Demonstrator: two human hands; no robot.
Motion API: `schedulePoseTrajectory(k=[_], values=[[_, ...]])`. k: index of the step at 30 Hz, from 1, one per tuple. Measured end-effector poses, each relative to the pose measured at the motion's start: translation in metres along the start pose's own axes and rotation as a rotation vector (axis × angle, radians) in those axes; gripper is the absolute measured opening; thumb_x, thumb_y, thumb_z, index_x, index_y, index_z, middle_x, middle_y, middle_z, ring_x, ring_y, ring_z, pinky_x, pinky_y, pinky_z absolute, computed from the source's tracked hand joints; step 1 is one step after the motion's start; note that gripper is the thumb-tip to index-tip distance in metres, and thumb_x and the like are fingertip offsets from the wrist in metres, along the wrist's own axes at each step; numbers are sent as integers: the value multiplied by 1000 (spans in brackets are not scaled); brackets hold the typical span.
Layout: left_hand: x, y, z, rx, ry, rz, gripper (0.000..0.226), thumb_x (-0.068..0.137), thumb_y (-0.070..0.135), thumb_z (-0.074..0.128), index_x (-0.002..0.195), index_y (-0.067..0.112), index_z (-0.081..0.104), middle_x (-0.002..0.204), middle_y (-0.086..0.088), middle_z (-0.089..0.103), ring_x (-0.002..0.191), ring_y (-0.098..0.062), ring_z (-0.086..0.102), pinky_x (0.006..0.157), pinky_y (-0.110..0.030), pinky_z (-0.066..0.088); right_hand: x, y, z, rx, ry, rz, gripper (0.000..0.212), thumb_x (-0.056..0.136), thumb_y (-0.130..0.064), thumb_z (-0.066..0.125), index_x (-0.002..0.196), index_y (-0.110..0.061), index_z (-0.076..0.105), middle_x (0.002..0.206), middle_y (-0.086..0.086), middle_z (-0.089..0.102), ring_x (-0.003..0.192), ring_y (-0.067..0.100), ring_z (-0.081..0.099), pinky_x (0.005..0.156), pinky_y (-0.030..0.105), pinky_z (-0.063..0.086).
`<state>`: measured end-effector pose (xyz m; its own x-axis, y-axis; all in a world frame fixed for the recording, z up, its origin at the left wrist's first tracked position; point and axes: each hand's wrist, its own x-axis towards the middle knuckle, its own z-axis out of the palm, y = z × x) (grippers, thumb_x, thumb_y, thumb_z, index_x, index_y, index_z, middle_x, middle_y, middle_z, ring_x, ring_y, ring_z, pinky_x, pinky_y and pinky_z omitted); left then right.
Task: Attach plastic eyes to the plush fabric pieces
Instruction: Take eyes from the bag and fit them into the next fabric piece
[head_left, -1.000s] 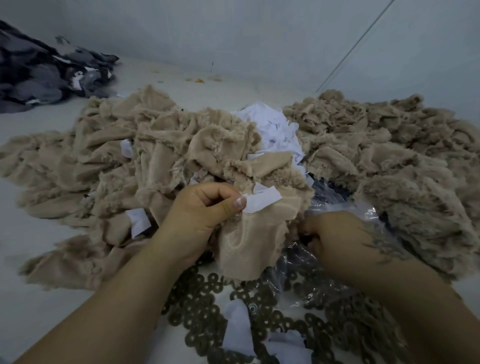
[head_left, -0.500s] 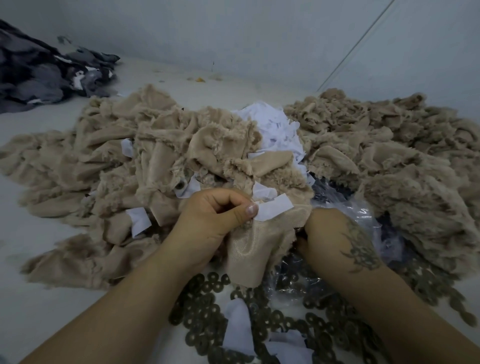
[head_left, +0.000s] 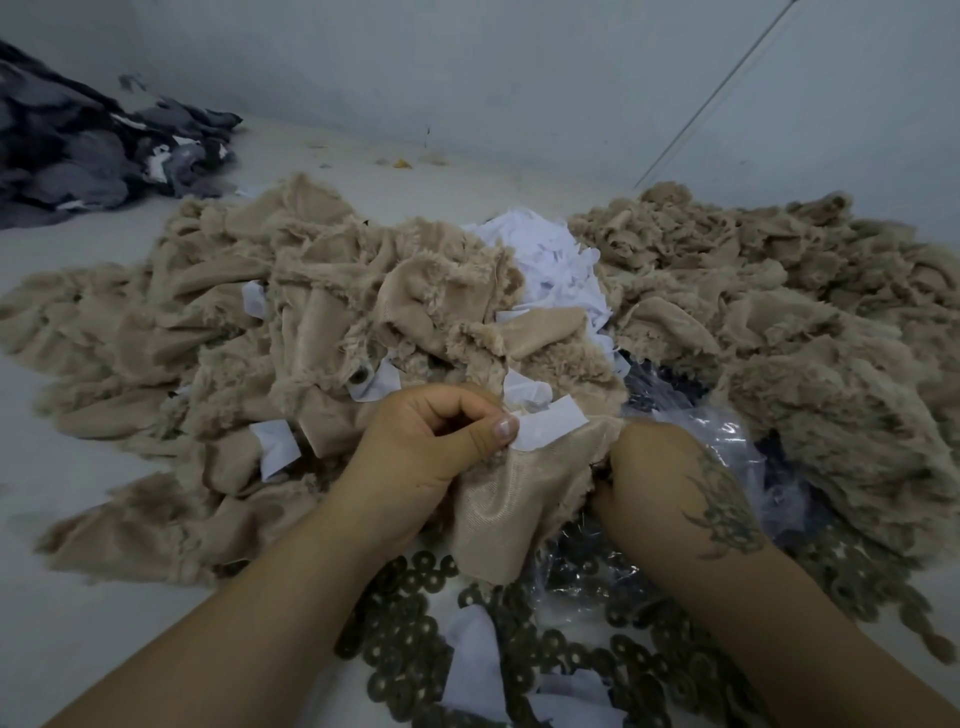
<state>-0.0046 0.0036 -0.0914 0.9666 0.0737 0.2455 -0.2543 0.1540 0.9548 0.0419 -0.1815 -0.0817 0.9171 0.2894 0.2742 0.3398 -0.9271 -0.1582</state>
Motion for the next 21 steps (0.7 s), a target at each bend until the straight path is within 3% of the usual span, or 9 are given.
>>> schedulePoseTrajectory(k=[2,5,7,10,11,13,16,18,21], values=[[0,0,0,-1,6,5,10,71,31,77,70,20,76,77,3,71,75,-8,64,71,-19,51,-1,-8,-16,81,-60,19,32,85,-12,69,60,-10,49,72,11,64,73,31,66,48,23,22],[1,0,0,-37,19,15,8,72,29,75,70,21,76,79,3,72,76,-9,65,72,-20,52,-5,-7,-36,335,46,0,19,80,-17,72,66,-15,61,57,-6,61,55,9,60,45,15,37],[1,0,0,-67,32,9,10,71,30,75,70,21,76,81,1,72,78,-10,66,73,-21,52,-6,-8,-42,668,-86,115,18,80,-9,74,66,-14,65,59,3,68,56,13,68,55,20,56],[0,1,1,-116,56,-11,13,68,34,75,68,20,75,81,1,72,76,-10,65,72,-22,53,-6,-15,-46,1238,-335,303,4,85,5,69,87,8,67,81,23,74,65,23,73,58,29,61],[0,1,1,-125,62,-16,13,68,33,75,68,21,75,80,2,72,75,-10,65,71,-22,53,-5,-15,-45,1398,-388,343,10,86,6,66,95,11,66,88,24,75,70,25,73,59,31,62],[0,2,0,-133,69,-30,10,71,30,76,68,21,75,79,2,71,74,-10,64,70,-22,54,-4,-16,-42,1626,-492,415,26,85,1,64,109,9,67,105,24,74,91,33,70,78,40,62],[0,2,0,-174,72,-46,8,73,26,75,69,19,75,80,0,72,75,-11,66,70,-22,55,-6,-21,-38,1719,-619,467,39,83,-10,60,121,-3,68,118,23,70,116,40,64,90,47,56],[0,2,1,-197,74,-55,13,69,30,77,70,17,75,80,-2,72,76,-13,66,72,-23,55,-6,-22,-35,1763,-623,488,35,90,-5,55,123,-4,67,118,22,71,117,39,64,91,47,56],[1,2,2,-178,78,-58,17,66,33,77,69,17,74,81,-3,71,76,-15,64,71,-24,55,-8,-22,-32,1875,-639,524,35,85,-2,57,118,1,69,114,23,71,107,36,70,88,44,58]])
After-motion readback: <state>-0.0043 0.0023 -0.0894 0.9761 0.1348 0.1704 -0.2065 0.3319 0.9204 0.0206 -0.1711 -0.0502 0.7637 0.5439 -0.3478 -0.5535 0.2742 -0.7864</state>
